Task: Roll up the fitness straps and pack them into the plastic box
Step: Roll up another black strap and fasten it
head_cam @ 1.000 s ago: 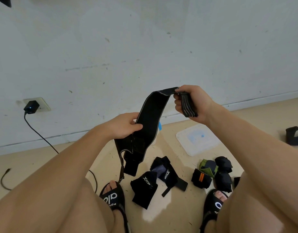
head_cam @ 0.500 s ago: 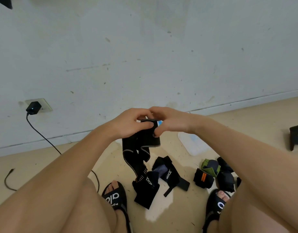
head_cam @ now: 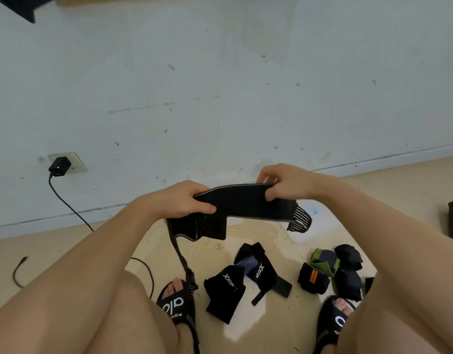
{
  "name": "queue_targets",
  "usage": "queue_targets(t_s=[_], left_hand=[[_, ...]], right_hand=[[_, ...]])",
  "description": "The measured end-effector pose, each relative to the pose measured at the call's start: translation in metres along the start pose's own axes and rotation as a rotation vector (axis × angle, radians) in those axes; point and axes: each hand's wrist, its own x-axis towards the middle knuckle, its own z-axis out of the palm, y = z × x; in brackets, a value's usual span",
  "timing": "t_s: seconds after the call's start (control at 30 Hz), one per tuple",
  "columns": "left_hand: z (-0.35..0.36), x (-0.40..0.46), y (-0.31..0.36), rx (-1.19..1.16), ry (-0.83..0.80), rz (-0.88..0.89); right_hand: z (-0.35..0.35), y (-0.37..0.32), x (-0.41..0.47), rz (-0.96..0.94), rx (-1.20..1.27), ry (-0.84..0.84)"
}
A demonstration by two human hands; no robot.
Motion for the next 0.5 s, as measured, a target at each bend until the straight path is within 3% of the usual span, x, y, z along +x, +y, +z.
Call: queue_targets(t_s=[0.13, 0.23, 0.5], left_hand=[[0.014, 0.004, 0.022, 0.006, 0.008, 0.128], [0.020, 0.007, 0.027, 0.007, -0.011, 0.144], [0.005, -0.003, 0.009, -0.045, -0.040, 0.041]], right_hand=[[0.033, -0.019, 0.005, -0.125, 0.194, -0.175], [0.037, -0.026, 0.007, -0.184, 0.154, -0.185], [-0.003, 0.003, -0.001, -0.116, 0.190, -0.036]])
